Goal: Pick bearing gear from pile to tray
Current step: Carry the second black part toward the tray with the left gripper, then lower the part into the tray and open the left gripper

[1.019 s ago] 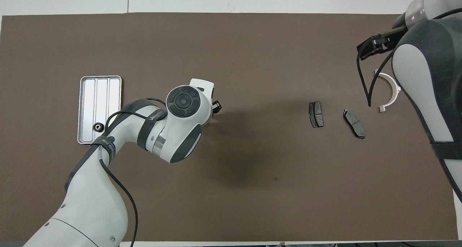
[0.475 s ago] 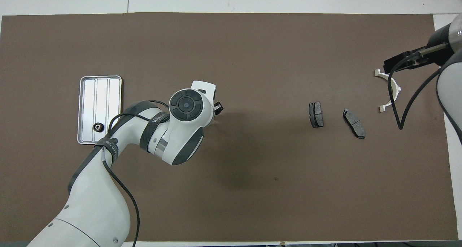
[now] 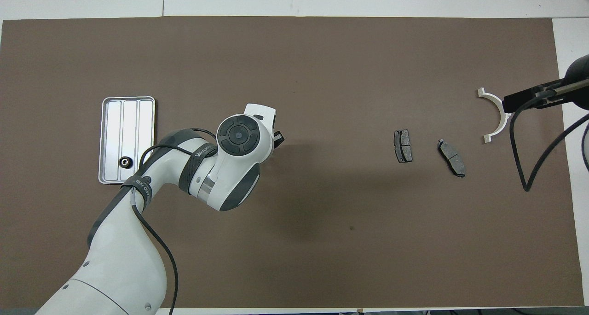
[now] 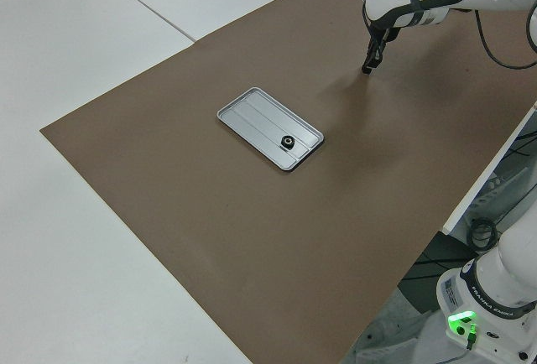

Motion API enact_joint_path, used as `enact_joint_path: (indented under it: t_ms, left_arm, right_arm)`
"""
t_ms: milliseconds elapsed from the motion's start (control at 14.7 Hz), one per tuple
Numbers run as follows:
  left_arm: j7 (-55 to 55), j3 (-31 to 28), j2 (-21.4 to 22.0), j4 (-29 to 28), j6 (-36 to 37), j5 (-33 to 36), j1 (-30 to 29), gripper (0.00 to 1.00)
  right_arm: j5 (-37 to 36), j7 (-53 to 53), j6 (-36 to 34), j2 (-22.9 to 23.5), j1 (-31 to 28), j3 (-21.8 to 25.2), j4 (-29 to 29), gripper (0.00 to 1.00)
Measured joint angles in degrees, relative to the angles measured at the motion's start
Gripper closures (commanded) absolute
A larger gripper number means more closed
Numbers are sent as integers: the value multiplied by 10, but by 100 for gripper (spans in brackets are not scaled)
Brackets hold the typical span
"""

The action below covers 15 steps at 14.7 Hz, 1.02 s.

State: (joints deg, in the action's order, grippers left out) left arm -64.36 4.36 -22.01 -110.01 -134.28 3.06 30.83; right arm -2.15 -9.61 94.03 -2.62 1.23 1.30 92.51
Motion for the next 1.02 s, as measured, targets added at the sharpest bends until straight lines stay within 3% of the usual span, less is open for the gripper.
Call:
enact_joint_path:
  t_ms: [272, 611, 1019]
  left_arm:
    - [27, -14, 16, 4, 26, 25, -28, 82]
    - [260, -18, 70, 3, 91, 26, -173, 81]
    - [462, -17, 59, -7, 56, 26, -289, 81]
  right_arm:
    - [9, 6, -10, -8, 0, 7, 9, 0]
    - [23, 18, -32, -13, -1, 11, 2, 0]
    - [25, 19, -39, -15, 2, 12, 3, 0]
